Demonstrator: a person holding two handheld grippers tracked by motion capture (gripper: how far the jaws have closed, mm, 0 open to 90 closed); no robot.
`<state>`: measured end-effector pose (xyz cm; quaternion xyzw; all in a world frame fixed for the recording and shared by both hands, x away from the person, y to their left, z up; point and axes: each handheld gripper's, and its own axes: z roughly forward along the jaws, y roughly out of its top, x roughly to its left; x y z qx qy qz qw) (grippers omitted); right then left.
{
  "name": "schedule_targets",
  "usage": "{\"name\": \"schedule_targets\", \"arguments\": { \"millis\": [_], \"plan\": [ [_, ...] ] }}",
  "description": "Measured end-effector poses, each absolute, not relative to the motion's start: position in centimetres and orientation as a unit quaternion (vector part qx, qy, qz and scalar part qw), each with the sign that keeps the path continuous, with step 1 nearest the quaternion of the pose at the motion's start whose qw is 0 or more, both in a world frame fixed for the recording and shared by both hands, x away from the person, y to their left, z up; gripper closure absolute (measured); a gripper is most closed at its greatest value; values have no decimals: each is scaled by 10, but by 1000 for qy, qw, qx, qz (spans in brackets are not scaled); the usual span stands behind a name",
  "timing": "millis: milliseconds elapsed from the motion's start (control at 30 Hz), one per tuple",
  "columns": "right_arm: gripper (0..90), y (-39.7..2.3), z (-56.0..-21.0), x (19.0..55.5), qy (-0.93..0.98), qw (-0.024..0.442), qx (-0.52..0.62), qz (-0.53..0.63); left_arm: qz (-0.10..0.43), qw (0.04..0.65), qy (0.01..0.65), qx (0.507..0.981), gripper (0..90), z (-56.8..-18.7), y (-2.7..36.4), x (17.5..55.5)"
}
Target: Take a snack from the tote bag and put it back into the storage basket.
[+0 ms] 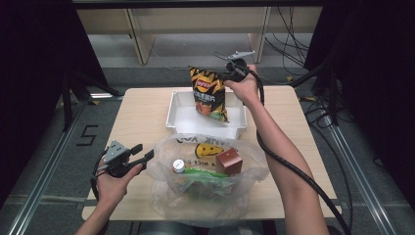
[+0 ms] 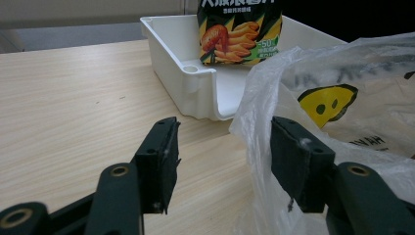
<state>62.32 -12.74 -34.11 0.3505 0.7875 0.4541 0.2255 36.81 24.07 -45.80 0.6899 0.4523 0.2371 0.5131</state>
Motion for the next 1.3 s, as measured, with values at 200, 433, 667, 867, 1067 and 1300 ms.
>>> {"name": "schedule_targets", "arguments": {
  "millis": [200,433,667,867,1067,1300],
  "plan": [
    [861,-130,-341,624,792,229,361,436,237,514,452,689,445,-458,241,368],
    [837,-132,-342,625,794,235,372,420,234,516,453,688,446,-458,241,368],
    [746,-133,-346,626,795,244,368,414,234,516,452,689,446,-458,241,368],
    [644,-130,-345,625,788,243,387,412,235,513,453,690,445,-458,241,368],
    [585,-128,-341,622,781,253,389,417,235,516,452,689,446,-458,240,367],
    [538,-131,-339,620,776,258,396,417,235,515,452,689,445,-458,240,367]
  ]
}}
